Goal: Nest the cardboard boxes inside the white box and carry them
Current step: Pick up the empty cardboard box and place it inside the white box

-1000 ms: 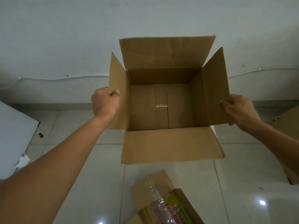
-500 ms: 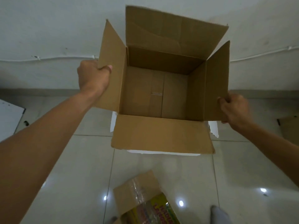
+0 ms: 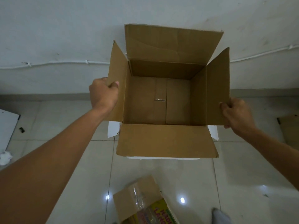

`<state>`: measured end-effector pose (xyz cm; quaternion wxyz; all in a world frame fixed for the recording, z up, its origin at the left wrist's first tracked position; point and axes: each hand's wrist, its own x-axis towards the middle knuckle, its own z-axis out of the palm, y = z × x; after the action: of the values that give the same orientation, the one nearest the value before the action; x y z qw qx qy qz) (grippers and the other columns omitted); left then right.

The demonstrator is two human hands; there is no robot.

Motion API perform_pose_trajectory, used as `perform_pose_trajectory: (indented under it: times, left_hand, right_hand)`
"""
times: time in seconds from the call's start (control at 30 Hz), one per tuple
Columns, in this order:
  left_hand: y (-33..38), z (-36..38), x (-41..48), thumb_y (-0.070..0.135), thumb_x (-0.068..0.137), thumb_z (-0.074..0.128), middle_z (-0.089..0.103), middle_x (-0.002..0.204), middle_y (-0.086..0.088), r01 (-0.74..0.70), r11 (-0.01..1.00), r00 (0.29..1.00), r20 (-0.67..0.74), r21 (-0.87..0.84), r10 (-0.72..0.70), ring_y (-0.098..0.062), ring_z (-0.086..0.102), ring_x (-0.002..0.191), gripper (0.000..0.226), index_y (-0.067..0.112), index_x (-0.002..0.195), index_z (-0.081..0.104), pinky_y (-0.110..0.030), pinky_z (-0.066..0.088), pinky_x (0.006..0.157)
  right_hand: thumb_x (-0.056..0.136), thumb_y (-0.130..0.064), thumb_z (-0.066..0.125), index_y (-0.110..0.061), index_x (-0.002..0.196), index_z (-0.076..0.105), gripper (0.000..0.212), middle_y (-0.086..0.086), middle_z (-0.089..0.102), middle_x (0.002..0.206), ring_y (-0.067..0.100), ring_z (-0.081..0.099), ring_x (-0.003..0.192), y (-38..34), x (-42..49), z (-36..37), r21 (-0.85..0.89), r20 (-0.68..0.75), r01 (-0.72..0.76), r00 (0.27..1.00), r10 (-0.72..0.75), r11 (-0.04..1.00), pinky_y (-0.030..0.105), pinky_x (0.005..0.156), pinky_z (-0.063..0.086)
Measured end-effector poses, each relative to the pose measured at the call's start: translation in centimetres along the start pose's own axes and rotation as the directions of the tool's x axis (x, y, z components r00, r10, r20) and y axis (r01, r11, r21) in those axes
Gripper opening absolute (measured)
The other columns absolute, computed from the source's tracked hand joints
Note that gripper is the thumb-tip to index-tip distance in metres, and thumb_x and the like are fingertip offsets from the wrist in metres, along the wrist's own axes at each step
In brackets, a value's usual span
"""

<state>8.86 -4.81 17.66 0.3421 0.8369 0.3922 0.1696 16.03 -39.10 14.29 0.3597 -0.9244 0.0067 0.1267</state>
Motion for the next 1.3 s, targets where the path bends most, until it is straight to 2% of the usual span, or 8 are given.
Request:
perform_pose_trajectory:
  times: [0.2,0.3,0.37,0.63,0.77,1.0,1.17,1.3]
  left_hand:
    - [-2.9,2.3,0.2,0.023,0.089,0.061,0.064,0.077,-0.004,0.024,0.999,0.996,0.085,0.028,-0.026,-0.013,0.056,0.059,0.017,0.008,0.087,0.066,-0.022,0.043,0.058]
    - [-4.5,3.3,0.4,0.021,0.091,0.057,0.063,0.082,-0.006,0.049,0.997,0.988,0.146,0.053,-0.056,-0.02,0.058,0.069,0.019,0.005,0.094,0.066,-0.023,0.042,0.06]
    - [-5.5,3.9,0.5,0.019,0.093,0.054,0.061,0.086,-0.005,0.067,0.996,0.983,0.167,0.058,-0.076,-0.019,0.056,0.072,0.019,0.005,0.101,0.065,-0.021,0.04,0.059]
    - [-8.3,6.6,1.3,0.024,0.094,0.052,0.065,0.11,-0.017,0.094,0.994,0.96,0.26,0.053,-0.104,-0.031,0.062,0.095,0.03,0.004,0.114,0.06,-0.034,0.049,0.081]
    - [-9.0,8.2,1.5,0.025,0.093,0.053,0.066,0.108,-0.017,0.118,0.991,0.959,0.253,0.067,-0.131,-0.022,0.057,0.081,0.029,0.003,0.11,0.063,-0.029,0.043,0.073]
    - [-10.4,9.3,1.5,0.027,0.095,0.05,0.064,0.115,-0.017,0.1,0.989,0.955,0.267,0.112,-0.127,-0.022,0.057,0.087,0.032,0.006,0.118,0.058,-0.028,0.041,0.074]
    - [-10.7,9.7,1.1,0.017,0.089,0.059,0.063,0.118,-0.008,-0.012,0.997,0.957,0.288,0.07,-0.009,-0.013,0.056,0.093,0.044,0.014,0.131,0.048,-0.018,0.043,0.073]
    - [-11.7,9.8,-0.3,0.015,0.084,0.065,0.055,0.129,-0.017,-0.161,0.97,0.927,0.366,0.18,0.086,-0.031,0.053,0.115,0.051,0.007,0.131,0.049,-0.034,0.042,0.095]
  right_hand:
    - [0.095,-0.02,0.045,-0.003,0.097,0.058,0.022,0.018,0.063,0.077,0.036,0.064,0.065,0.5,0.8,2.3,-0.024,0.033,-0.01,0.999,0.011,1.0,0.037,0.045,0.055]
    - [0.093,-0.016,0.044,0.007,0.095,0.057,0.026,0.031,0.063,0.088,0.048,0.063,0.075,0.7,1.2,3.8,-0.063,0.037,-0.004,0.999,0.006,0.998,0.055,0.059,0.055]
    - [0.093,-0.016,0.044,0.008,0.099,0.057,0.028,0.033,0.063,0.094,0.048,0.063,0.079,1.0,1.6,4.8,-0.098,0.041,-0.002,0.999,0.006,0.995,0.058,0.066,0.054]
    - [0.092,-0.017,0.045,-0.001,0.083,0.056,0.022,0.025,0.064,0.079,0.041,0.064,0.072,2.4,4.3,7.1,-0.186,0.051,0.007,0.999,0.003,0.983,0.046,0.066,0.057]
    - [0.094,-0.022,0.047,-0.003,0.093,0.06,0.023,0.012,0.058,0.082,0.025,0.054,0.069,4.1,4.9,8.7,-0.237,0.022,-0.048,0.998,0.054,0.97,0.032,0.064,0.043]
    - [0.094,-0.028,0.049,-0.004,0.102,0.06,0.028,0.013,0.061,0.092,0.024,0.052,0.077,5.7,5.7,9.7,-0.236,0.011,-0.09,0.995,0.096,0.968,0.036,0.071,0.047]
    - [0.09,-0.022,0.056,-0.011,0.119,0.053,0.031,0.016,0.063,0.105,0.024,0.052,0.08,5.6,6.1,9.7,-0.242,0.048,-0.06,0.996,0.074,0.968,0.033,0.071,0.045]
    - [0.086,-0.004,0.053,-0.009,0.124,0.044,0.039,0.018,0.061,0.097,0.028,0.051,0.076,5.3,5.7,10.1,-0.318,0.109,-0.032,0.992,0.069,0.948,0.034,0.066,0.044]
